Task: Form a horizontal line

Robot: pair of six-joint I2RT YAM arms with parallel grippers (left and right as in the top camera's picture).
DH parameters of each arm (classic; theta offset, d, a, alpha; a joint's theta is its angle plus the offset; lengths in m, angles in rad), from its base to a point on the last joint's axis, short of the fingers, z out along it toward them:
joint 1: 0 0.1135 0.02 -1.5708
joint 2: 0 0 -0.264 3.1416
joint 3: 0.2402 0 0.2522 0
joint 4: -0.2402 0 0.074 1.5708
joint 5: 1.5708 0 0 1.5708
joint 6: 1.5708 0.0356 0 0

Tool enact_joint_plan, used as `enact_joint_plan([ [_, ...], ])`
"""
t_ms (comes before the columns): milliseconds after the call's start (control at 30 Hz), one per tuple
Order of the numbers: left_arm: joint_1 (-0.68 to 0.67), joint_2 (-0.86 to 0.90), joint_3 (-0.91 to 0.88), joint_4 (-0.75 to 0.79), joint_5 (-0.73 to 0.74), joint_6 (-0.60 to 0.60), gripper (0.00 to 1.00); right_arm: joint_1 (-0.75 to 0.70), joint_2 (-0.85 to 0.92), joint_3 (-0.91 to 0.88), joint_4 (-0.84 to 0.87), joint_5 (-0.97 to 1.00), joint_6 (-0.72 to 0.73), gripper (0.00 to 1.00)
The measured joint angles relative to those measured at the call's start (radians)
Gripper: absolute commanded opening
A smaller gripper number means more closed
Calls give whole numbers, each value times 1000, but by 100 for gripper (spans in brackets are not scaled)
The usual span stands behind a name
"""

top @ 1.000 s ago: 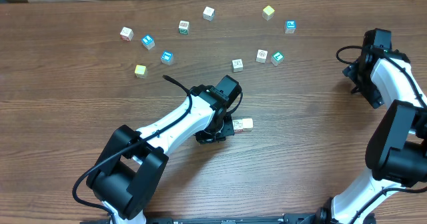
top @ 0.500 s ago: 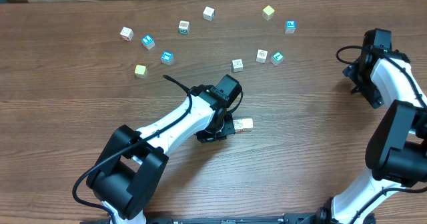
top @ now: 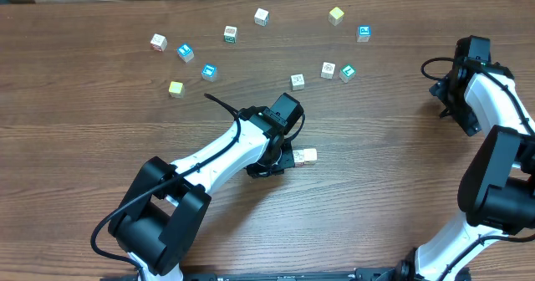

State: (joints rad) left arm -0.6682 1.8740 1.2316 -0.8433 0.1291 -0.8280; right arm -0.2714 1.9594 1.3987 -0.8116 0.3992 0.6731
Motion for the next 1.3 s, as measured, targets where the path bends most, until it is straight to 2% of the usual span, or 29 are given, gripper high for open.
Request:
enact_joint_plan([
  [1300, 0, 0, 0, 13, -11, 0, 4, 0, 0, 0, 0, 0, 0, 100],
])
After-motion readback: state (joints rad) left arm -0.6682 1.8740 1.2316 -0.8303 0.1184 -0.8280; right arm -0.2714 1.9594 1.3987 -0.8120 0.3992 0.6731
